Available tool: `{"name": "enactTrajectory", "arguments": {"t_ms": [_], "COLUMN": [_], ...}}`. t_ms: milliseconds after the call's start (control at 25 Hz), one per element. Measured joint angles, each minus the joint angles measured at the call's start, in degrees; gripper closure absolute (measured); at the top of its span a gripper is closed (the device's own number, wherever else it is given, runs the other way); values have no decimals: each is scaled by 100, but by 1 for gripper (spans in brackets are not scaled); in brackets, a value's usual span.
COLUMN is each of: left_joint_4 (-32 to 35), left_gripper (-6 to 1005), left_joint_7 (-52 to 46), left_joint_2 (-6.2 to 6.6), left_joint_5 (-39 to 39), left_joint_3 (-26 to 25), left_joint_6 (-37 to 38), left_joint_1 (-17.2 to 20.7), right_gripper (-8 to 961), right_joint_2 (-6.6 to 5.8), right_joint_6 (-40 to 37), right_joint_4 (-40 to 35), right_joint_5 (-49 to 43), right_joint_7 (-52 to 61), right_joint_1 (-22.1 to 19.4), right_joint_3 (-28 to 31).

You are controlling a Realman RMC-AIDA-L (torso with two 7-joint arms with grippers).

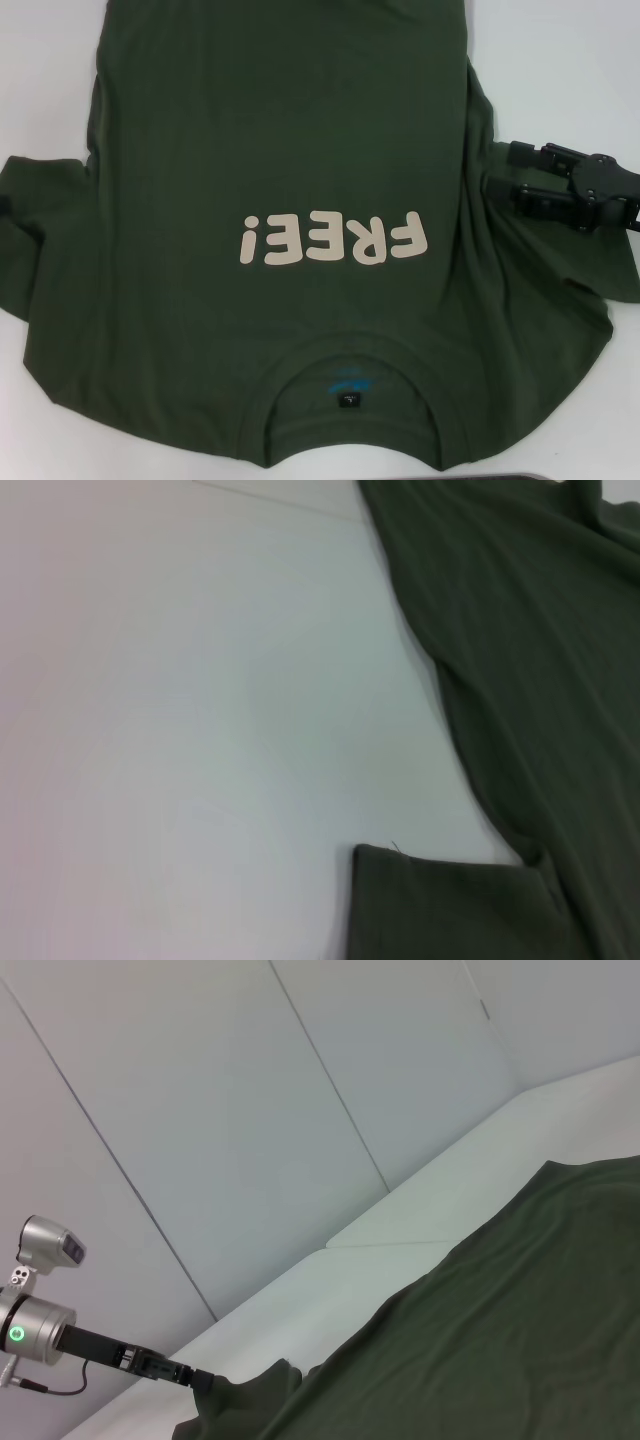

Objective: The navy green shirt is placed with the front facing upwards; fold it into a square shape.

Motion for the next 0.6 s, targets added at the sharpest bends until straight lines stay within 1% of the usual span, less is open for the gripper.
{"name": "enactTrajectory", "arguments": {"t_ms": [360,600], "left_joint_4": [1,1], "left_gripper": [231,238], "left_joint_7": [47,47], "left_joint_2": [-9,-10], "left_joint_5": [9,9], "left_joint_3": [188,219], "left_joint_6": [53,63], "left_joint_1": [-11,-12], "right_gripper": [37,37], "right_joint_2": [0,8], "right_joint_6": [1,-6], "right_joint_4": [0,0], "right_joint_5": [0,0], "right_joint_7": [0,-1], "right_joint_1": [-16,-18], "right_joint_3": [4,9]}}
